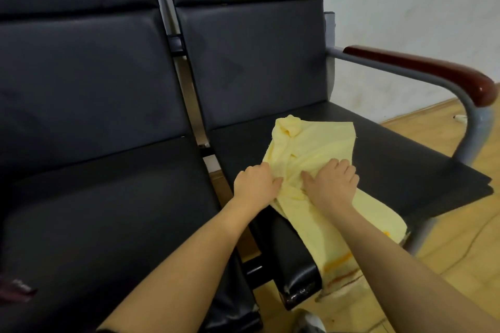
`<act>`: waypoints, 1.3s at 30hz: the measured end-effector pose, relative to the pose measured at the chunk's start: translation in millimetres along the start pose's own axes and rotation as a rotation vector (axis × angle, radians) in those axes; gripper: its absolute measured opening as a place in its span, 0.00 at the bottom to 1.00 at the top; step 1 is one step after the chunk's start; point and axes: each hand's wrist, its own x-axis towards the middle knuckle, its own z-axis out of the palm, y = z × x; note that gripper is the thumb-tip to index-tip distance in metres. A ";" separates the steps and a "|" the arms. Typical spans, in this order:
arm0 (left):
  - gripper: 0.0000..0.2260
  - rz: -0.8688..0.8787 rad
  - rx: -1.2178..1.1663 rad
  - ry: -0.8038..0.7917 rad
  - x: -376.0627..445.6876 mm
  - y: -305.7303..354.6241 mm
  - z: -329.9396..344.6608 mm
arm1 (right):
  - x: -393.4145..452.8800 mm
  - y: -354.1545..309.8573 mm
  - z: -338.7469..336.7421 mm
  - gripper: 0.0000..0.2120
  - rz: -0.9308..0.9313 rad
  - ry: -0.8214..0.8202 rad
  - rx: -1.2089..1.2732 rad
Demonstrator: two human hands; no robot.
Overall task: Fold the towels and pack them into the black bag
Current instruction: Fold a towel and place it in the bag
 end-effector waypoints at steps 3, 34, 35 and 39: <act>0.15 -0.019 0.060 -0.008 1.9 4.8 7.1 | 0.1 -3.7 3.0 0.25 -0.005 -0.054 -0.056; 0.08 -0.592 -0.217 0.432 -157.7 -229.0 -109.3 | -120.3 -226.5 -1.8 0.12 -0.829 0.001 0.291; 0.09 -0.614 -0.234 0.445 -159.4 -232.6 -109.1 | -122.7 -228.4 -1.4 0.11 -0.804 -0.047 0.380; 0.07 -0.621 -0.445 0.555 -159.6 -243.2 -108.0 | -131.0 -240.8 1.9 0.09 -0.714 -0.245 0.699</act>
